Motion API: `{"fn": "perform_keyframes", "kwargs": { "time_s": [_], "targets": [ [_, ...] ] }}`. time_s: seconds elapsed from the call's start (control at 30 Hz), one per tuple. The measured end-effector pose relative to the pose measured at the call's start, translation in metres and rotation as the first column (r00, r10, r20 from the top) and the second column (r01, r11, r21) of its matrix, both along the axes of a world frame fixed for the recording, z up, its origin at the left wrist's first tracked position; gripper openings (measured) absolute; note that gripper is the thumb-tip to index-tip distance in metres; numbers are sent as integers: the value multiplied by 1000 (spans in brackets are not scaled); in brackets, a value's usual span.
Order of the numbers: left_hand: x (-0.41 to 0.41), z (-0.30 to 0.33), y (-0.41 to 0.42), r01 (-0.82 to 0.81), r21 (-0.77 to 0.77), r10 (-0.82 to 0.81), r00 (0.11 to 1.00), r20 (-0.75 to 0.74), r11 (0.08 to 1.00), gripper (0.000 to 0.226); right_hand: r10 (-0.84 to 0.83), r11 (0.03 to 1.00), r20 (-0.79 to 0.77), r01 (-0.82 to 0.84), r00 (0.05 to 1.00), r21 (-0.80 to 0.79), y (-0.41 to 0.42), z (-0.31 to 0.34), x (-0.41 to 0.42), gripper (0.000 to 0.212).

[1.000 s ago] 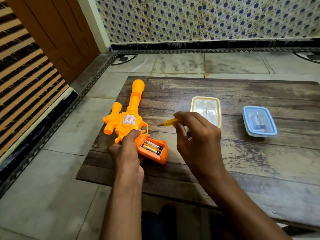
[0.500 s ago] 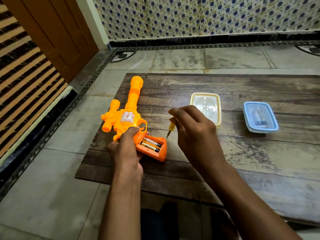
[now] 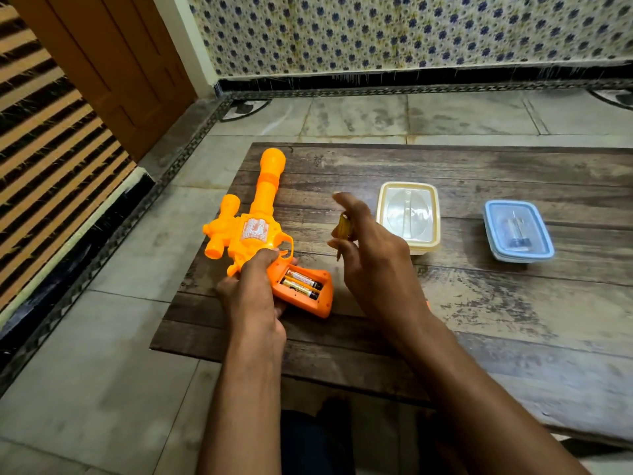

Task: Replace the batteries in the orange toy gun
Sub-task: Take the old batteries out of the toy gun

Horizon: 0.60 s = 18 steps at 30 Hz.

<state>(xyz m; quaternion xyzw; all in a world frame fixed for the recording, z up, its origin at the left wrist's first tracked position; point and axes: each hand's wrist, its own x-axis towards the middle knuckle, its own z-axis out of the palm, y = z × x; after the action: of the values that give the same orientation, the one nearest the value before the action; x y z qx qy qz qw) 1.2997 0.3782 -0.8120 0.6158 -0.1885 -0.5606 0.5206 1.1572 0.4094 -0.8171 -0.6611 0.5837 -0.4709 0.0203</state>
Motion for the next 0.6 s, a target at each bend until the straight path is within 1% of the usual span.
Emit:
{"fn": "perform_keyframes", "kwargs": {
  "time_s": [0.07, 0.13, 0.23, 0.33, 0.4, 0.6],
  "targets": [
    [0, 1, 0, -6, -2, 6, 1000, -7, 1000, 48, -31, 995, 61, 37, 998, -90, 3, 5, 2, 62],
    [-1, 3, 1, -11, 4, 11, 1000, -15, 1000, 45, -41, 987, 155, 64, 987, -151, 5, 9, 5, 56],
    [-5, 3, 2, -22, -5, 22, 1000, 1, 1000, 26, -28, 980, 277, 81, 961, -181, 8, 11, 11, 49],
    [-10, 3, 4, -30, -5, 30, 1000, 10, 1000, 28, 5, 984, 340, 55, 940, -167, 8, 9, 17, 48],
    [-12, 3, 4, -37, -1, 37, 999, -7, 999, 32, 23, 988, 358, 33, 933, -151, 7, 8, 18, 47],
    [-12, 5, 4, -52, 2, 52, 998, -39, 999, 36, 20, 993, 341, 20, 940, -115, 4, 2, 18, 45]
  ]
}}
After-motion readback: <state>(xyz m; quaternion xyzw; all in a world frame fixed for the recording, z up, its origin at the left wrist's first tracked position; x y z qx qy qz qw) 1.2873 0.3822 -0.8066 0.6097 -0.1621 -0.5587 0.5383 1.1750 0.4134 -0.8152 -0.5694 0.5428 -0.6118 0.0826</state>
